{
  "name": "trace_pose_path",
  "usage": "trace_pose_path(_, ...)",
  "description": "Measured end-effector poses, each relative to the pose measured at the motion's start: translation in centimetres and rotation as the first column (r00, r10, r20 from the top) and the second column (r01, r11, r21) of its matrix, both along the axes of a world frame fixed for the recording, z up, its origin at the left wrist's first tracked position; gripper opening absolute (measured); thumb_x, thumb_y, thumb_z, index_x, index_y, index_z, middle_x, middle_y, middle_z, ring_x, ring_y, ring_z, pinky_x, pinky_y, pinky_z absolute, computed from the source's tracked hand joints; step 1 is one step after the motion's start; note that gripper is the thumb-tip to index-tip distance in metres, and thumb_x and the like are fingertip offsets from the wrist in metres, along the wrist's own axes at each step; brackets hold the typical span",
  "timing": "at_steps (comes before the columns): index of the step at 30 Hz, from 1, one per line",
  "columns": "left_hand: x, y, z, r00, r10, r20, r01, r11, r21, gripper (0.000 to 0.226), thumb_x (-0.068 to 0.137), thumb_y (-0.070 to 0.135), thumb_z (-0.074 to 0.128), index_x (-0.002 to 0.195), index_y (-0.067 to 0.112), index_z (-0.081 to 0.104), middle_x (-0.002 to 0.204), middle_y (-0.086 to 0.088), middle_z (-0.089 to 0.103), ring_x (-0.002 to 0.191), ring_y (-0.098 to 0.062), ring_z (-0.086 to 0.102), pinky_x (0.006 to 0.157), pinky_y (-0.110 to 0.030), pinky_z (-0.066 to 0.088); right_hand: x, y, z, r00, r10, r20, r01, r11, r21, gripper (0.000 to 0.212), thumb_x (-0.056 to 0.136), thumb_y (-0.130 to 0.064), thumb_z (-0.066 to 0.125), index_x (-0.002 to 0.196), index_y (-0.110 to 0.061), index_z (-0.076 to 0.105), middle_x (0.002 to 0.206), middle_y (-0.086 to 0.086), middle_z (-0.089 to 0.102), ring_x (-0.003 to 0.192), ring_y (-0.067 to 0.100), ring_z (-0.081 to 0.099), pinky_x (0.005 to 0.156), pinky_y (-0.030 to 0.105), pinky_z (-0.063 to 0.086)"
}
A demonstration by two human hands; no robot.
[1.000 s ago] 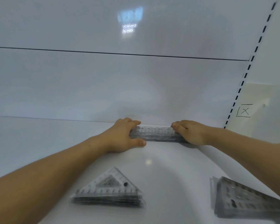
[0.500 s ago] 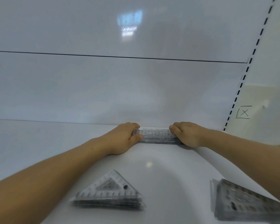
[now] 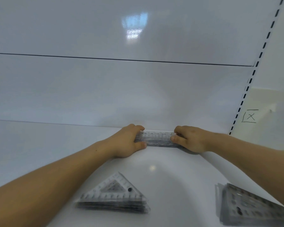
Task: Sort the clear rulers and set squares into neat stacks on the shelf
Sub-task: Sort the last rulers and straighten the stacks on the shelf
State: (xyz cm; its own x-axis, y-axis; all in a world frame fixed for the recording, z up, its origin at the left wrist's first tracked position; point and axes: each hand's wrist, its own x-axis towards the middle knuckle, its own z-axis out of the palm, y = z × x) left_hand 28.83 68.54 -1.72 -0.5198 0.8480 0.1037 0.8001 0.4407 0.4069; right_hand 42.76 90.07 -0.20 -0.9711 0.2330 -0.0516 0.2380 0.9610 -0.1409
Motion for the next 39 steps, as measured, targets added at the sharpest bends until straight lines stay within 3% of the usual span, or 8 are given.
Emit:
trace_pose_path(5,-0.3,-0.7,1.0,0.999,0.03,-0.04,-0.031,0.999,-0.041,0.085,0.08,0.049,0.067,0.148,0.028,0.02,0.147,0.005,0.03,0.131,-0.016,0.037,0.105,-0.028,0.032,0.5,0.4,1.3,0.997,-0.062,0.052,0.065,0.997,-0.047,0.064,0.087,-0.063,0.045,0.138,-0.027,0.034,0.132,0.0,0.045,0.12,0.021,0.045,0.103,0.034,0.035)
trace_pose_path(11,1.0,0.2,1.3,0.998,0.024,-0.051,-0.026,0.999,-0.032,0.081,0.082,0.039,0.068,0.148,0.024,0.023,0.145,0.002,0.034,0.129,-0.018,0.04,0.103,-0.026,0.033,0.5,-0.9,1.4,0.997,-0.005,0.08,0.001,0.999,0.053,0.083,0.077,-0.05,0.062,0.146,-0.028,0.021,0.136,-0.004,0.04,0.124,0.018,0.042,0.101,0.03,0.037)
trace_pose_path(18,0.1,-0.6,1.5,0.997,0.043,-0.058,-0.05,0.991,-0.121,0.075,0.084,0.046,0.064,0.146,0.022,0.029,0.145,0.002,0.038,0.127,-0.018,0.043,0.103,-0.028,0.034,1.3,-0.3,1.5,0.996,-0.014,0.09,0.011,0.999,0.03,0.051,0.081,-0.04,0.061,0.127,-0.026,0.042,0.104,-0.008,0.052,0.096,0.014,0.05,0.079,0.024,0.038)
trace_pose_path(21,-0.7,-0.4,1.5,0.999,0.005,-0.04,-0.01,0.993,-0.12,0.039,0.088,0.041,0.061,0.121,0.021,0.055,0.113,0.001,0.062,0.096,-0.017,0.056,0.081,-0.026,0.043,1.3,-0.3,1.8,0.996,0.002,0.094,-0.006,0.999,0.044,0.028,0.085,-0.033,0.06,0.109,-0.024,0.048,0.084,-0.013,0.052,0.085,0.015,0.053,0.072,0.025,0.038)
trace_pose_path(24,-1.1,-0.5,1.5,0.999,-0.012,-0.047,0.007,0.995,-0.098,0.027,0.089,0.037,0.062,0.107,0.017,0.061,0.096,0.0,0.062,0.085,-0.017,0.055,0.072,-0.025,0.041,1.2,-0.2,1.9,0.996,0.001,0.091,-0.004,0.999,0.035,0.022,0.085,-0.031,0.062,0.101,-0.023,0.05,0.081,-0.012,0.053,0.084,0.016,0.055,0.072,0.027,0.042)
trace_pose_path(31,-1.3,-1.3,1.7,0.991,0.028,0.128,-0.019,0.997,-0.069,0.052,0.09,0.049,0.053,0.137,0.028,0.044,0.126,0.012,0.049,0.114,-0.009,0.048,0.095,-0.02,0.034,1.6,0.0,2.3,0.991,-0.03,0.132,0.044,0.993,-0.107,0.04,0.076,-0.046,0.07,0.11,-0.034,0.052,0.088,-0.014,0.061,0.081,0.004,0.059,0.078,0.025,0.048)
trace_pose_path(36,-1.4,-1.7,1.3,0.989,0.028,0.143,-0.026,1.0,-0.017,0.045,0.095,0.041,0.048,0.136,0.024,0.047,0.126,0.008,0.055,0.106,-0.008,0.05,0.089,-0.018,0.035,1.5,0.1,2.7,0.993,-0.023,0.116,0.027,0.999,-0.041,0.034,0.085,-0.044,0.062,0.115,-0.029,0.056,0.101,-0.008,0.059,0.096,0.016,0.055,0.084,0.027,0.044)
trace_pose_path(39,-1.7,-2.0,1.3,0.984,0.044,0.171,-0.041,0.999,-0.021,0.063,0.09,0.048,0.053,0.145,0.025,0.032,0.14,0.005,0.044,0.115,-0.01,0.048,0.094,-0.02,0.034,1.7,0.0,2.8,0.989,-0.059,0.132,0.07,0.994,-0.083,0.051,0.081,-0.047,0.067,0.127,-0.035,0.047,0.11,-0.013,0.056,0.104,0.015,0.054,0.085,0.022,0.04)
